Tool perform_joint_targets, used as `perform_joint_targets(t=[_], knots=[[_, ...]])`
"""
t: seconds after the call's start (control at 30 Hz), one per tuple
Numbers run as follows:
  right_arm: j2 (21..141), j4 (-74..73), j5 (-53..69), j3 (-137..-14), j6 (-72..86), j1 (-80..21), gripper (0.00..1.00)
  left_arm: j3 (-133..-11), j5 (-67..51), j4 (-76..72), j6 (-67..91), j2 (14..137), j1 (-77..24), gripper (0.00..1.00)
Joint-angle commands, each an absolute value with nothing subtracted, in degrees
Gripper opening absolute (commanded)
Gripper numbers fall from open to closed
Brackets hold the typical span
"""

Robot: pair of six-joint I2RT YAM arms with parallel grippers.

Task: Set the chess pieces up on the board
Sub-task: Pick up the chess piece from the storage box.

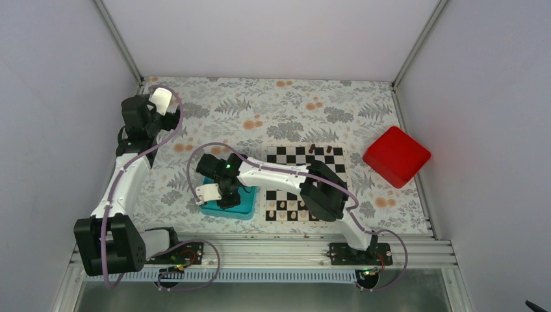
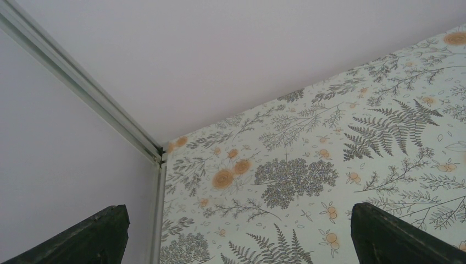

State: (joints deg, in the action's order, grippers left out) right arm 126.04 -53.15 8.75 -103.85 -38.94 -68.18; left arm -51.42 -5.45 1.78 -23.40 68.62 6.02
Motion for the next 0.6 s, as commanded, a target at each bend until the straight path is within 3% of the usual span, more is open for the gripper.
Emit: perform_joint_targets(t=[0.0,0.27,0.57], knots=[[127.3,-52.5,9.9,-103.8,-39.1,-68.7,0.20,-50.9,-6.5,-0.2,-23.9,68.1,6.2,1.00],[123.9,-53.3,10.9,-104.4,-38.8,-68.6,0.07,-50.8,-6.4,-0.1,-23.8,67.7,6.3,1.00],[113.5,-56.2,7.2,-107.0,-38.1,-61.8,0.05,-51.0,-6.1,-0.2,-23.8,67.4,6.3,1.00]])
